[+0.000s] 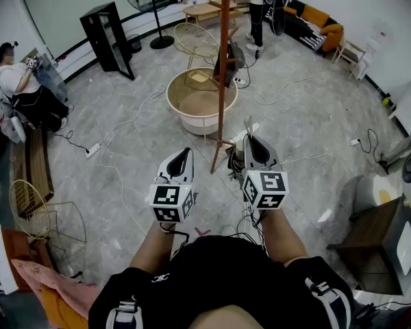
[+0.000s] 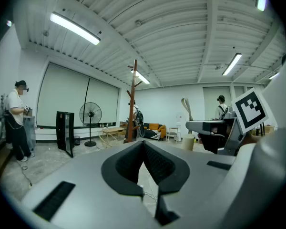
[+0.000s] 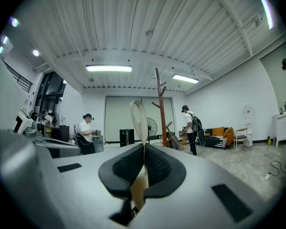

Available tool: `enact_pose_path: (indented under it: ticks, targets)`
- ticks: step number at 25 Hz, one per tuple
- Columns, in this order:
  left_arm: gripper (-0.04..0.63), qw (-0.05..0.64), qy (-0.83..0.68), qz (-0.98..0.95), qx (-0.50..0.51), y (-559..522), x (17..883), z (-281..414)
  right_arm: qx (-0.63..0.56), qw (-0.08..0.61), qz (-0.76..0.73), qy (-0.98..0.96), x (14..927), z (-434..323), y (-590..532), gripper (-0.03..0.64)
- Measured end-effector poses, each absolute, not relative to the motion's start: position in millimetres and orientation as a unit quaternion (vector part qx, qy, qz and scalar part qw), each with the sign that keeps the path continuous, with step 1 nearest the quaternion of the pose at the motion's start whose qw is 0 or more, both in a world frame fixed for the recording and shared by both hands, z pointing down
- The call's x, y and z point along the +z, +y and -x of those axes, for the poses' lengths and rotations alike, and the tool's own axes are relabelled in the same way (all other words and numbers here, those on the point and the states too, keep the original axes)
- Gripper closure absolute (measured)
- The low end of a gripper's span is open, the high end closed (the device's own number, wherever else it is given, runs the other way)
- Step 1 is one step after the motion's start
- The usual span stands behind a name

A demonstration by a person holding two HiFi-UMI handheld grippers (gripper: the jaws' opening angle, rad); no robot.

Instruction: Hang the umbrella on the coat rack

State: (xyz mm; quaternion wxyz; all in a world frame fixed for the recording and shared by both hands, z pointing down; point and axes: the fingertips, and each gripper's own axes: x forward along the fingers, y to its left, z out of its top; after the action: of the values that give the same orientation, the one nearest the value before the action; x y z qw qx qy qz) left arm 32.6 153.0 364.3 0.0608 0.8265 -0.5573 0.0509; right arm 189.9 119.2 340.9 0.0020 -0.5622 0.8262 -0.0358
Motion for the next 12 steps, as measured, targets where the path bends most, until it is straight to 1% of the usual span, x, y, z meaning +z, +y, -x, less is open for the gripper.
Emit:
enact_pose_path:
  ticks: [5, 12]
  targets:
    - [0.577, 0.058, -0.557, -0.827, 0.052, 159, 374, -34, -0.038, 0.001, 0.554, 0.831, 353, -187, 128, 0.6]
    - [0.577, 0.055, -0.549, -0.833, 0.048, 162, 373, -10, -0.029, 0.018, 0.551, 0.834, 346, -154, 142, 0.6]
